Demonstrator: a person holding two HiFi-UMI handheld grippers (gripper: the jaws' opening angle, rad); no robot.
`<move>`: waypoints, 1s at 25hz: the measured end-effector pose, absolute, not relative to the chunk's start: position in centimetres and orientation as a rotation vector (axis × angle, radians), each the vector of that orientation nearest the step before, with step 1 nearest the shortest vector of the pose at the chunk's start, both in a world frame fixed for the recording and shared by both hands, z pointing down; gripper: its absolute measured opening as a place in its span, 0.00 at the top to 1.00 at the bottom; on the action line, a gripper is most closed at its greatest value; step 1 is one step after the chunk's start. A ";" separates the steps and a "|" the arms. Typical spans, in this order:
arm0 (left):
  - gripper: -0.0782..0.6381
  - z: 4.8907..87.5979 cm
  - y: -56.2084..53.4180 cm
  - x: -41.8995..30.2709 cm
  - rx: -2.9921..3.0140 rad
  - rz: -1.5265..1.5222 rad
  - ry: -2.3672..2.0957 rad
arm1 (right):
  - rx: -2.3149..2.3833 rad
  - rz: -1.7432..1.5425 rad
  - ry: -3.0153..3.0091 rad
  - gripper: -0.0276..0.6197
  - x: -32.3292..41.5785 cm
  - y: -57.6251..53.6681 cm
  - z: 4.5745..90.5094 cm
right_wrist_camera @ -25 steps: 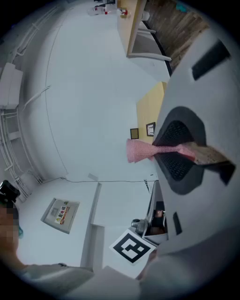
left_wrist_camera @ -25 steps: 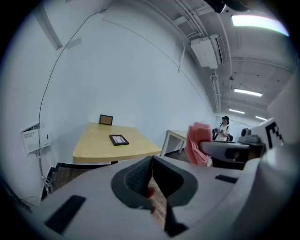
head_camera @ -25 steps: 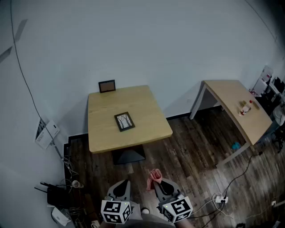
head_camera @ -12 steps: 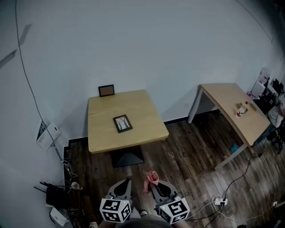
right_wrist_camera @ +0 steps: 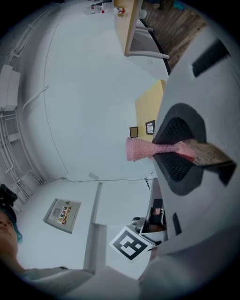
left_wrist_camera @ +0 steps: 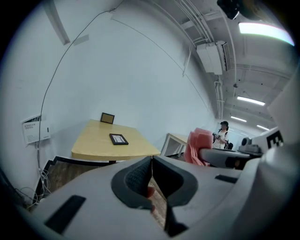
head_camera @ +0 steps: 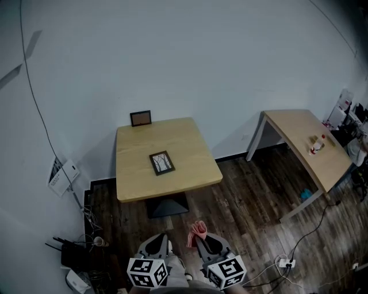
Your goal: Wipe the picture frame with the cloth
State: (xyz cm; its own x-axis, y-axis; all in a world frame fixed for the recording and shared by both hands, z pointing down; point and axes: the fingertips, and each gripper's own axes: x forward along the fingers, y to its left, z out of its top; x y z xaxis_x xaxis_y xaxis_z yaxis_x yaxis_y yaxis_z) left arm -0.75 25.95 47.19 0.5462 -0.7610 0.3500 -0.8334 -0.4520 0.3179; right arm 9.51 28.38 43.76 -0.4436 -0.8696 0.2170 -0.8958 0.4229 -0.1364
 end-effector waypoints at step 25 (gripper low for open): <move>0.88 48.3 3.6 -3.3 2.299 0.244 -1.289 | 1.583 0.387 -2.575 0.93 7.6 5.5 43.1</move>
